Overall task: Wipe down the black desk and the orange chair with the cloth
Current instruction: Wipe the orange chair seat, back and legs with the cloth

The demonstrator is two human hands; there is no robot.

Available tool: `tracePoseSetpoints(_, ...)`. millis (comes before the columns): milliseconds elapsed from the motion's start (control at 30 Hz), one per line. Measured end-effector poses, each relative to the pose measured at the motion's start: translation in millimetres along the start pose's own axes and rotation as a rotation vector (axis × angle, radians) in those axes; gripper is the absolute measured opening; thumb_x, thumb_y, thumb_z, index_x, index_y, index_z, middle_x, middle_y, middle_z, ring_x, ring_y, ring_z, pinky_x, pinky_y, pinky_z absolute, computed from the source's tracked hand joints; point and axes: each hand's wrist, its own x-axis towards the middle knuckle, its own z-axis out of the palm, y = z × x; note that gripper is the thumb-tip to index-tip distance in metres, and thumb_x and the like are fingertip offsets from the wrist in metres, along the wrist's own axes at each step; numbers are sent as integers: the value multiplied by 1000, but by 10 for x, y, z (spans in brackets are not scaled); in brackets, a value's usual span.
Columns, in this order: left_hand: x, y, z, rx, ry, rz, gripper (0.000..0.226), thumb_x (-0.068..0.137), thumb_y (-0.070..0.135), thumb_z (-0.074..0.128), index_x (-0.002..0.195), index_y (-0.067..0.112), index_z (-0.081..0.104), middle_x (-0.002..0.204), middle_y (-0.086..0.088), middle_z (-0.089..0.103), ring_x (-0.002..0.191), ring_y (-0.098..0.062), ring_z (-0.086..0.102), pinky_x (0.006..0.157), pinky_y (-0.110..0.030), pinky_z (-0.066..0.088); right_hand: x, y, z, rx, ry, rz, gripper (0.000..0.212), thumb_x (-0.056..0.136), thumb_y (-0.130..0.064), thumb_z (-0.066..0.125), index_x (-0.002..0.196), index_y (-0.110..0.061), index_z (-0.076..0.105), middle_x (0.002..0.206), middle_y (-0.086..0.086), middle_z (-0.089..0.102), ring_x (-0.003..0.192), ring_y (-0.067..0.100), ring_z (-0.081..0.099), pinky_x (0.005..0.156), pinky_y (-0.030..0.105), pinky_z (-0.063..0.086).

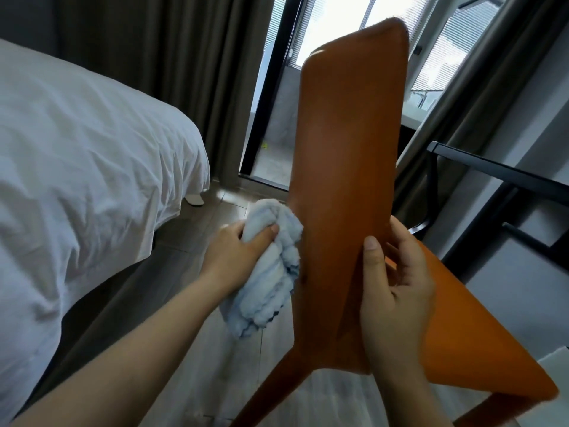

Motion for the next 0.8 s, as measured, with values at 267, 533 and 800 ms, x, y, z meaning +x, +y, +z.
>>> tracePoseSetpoints(267, 426, 954, -389, -119, 177, 200, 37, 82, 64, 56, 82, 28, 64, 74, 7, 69, 64, 1, 64, 57, -16, 54, 362, -263, 51, 23, 26, -53, 36, 99, -31, 51, 135, -29, 52, 121, -19, 58, 108, -8, 55, 80, 6, 46)
tracePoseSetpoints(533, 796, 1504, -466, -263, 238, 252, 40, 78, 64, 61, 84, 25, 69, 79, 8, 70, 66, 1, 64, 59, -18, 53, 691, -527, 171, 15, 69, -173, 36, 97, -28, 57, 132, -27, 55, 122, -11, 59, 110, 0, 56, 85, 17, 49)
tracePoseSetpoints(800, 925, 1521, -272, -386, 246, 208, 36, 79, 59, 65, 87, 24, 69, 80, 10, 71, 68, 2, 66, 62, -17, 55, 596, -464, 341, 10, 160, -223, 42, 98, -19, 56, 140, -19, 50, 128, -8, 54, 115, -8, 51, 93, 8, 42)
